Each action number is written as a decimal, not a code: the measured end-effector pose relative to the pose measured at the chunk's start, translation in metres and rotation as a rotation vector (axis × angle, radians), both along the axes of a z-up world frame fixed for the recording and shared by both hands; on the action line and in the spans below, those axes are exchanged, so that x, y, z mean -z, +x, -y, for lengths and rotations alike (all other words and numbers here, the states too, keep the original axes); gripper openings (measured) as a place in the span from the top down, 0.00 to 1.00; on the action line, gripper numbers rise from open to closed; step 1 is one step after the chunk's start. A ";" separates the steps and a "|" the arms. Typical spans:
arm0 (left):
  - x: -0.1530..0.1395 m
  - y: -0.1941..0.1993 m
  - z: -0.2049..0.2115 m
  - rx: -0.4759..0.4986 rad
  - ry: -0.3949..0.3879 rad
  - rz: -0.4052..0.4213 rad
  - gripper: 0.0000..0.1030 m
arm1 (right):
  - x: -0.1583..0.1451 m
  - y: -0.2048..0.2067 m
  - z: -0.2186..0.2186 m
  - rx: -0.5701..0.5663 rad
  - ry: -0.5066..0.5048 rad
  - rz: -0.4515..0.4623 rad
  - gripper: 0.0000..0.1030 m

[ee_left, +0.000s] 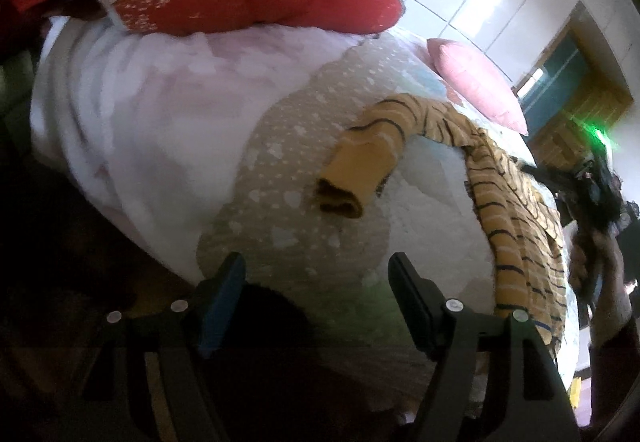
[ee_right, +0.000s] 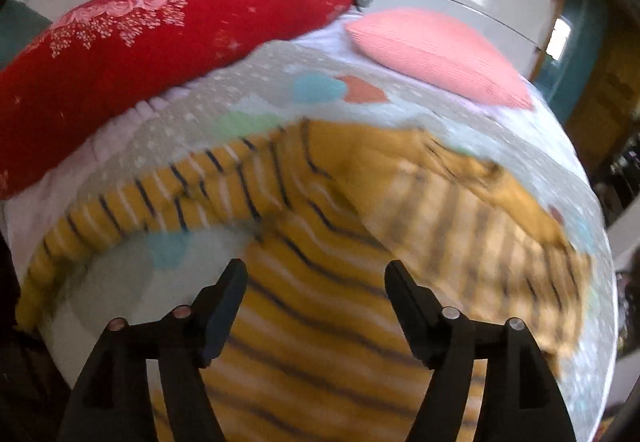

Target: Fold small clothes

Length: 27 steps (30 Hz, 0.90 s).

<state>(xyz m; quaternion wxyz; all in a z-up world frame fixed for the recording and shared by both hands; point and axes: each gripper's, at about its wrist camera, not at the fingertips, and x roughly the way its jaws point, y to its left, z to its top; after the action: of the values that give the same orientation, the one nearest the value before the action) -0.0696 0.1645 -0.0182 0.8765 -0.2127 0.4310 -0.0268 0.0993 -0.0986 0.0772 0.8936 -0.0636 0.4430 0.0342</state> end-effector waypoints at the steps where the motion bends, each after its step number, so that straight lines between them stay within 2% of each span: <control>1: 0.001 0.000 -0.001 -0.004 0.002 -0.003 0.29 | 0.003 -0.012 0.010 0.019 -0.014 -0.012 0.23; 5: -0.001 0.007 0.002 -0.003 0.039 0.005 0.29 | 0.022 -0.042 0.047 0.085 -0.041 -0.072 0.23; 9: -0.010 0.027 0.015 0.041 0.124 0.032 0.28 | 0.058 -0.057 0.083 0.163 0.100 -0.190 0.19; 10: -0.012 0.035 0.021 0.059 0.151 0.041 0.27 | 0.065 -0.059 0.089 0.176 0.143 -0.208 0.14; 13: -0.015 0.060 0.036 0.111 0.214 0.064 0.25 | 0.069 -0.072 0.099 0.199 0.252 -0.133 0.02; 16: -0.006 0.088 0.045 0.145 0.267 0.037 0.25 | 0.071 -0.077 0.099 0.225 0.284 -0.099 0.00; 18: 0.003 0.104 0.048 0.158 0.294 -0.003 0.38 | 0.072 -0.080 0.093 0.243 0.255 -0.085 0.00; 20: 0.001 0.114 0.047 0.170 0.327 -0.011 0.77 | 0.075 -0.078 0.082 0.227 0.174 -0.096 0.00; 21: -0.003 0.119 0.044 0.177 0.315 -0.022 0.87 | 0.076 -0.078 0.077 0.221 0.134 -0.098 0.00; 23: -0.017 0.133 0.023 0.151 0.242 -0.035 0.87 | 0.077 -0.077 0.071 0.222 0.096 -0.092 0.00; 27: -0.062 0.157 -0.056 -0.091 0.043 -0.005 0.84 | 0.078 -0.077 0.076 0.243 0.126 -0.076 0.00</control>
<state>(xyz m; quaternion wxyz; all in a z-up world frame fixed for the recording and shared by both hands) 0.0871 0.2210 0.0436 0.8800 -0.2130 0.4238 0.0228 0.0221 -0.1743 -0.0005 0.8759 0.0482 0.4780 -0.0442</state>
